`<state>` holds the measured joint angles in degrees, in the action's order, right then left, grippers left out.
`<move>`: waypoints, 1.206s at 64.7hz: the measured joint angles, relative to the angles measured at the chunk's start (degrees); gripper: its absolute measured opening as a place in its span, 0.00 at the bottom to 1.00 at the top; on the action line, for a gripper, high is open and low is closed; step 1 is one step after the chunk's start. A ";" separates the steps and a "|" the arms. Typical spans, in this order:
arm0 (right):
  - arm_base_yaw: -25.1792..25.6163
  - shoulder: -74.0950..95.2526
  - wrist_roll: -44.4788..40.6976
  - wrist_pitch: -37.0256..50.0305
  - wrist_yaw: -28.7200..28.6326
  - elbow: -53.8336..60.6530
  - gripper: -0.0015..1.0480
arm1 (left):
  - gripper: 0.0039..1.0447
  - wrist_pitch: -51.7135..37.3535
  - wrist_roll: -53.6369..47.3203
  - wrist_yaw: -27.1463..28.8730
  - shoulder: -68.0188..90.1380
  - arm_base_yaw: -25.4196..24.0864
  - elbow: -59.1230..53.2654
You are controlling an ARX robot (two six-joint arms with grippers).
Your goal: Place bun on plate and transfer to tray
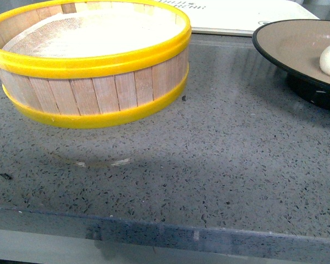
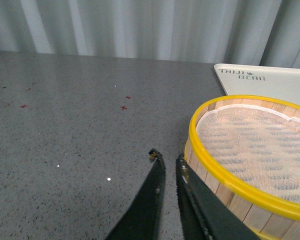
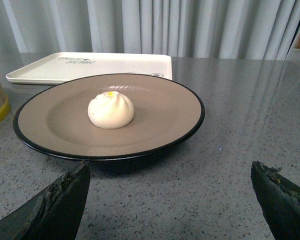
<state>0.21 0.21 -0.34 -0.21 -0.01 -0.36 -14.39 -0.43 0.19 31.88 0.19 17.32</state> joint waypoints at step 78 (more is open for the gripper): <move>0.00 0.00 0.00 0.00 -0.09 0.00 0.91 | 0.04 3.91 0.50 -0.15 -21.46 -0.04 -15.82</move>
<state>0.21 0.21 -0.34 -0.21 -0.10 -0.36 -10.48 0.08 0.03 10.41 0.14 1.50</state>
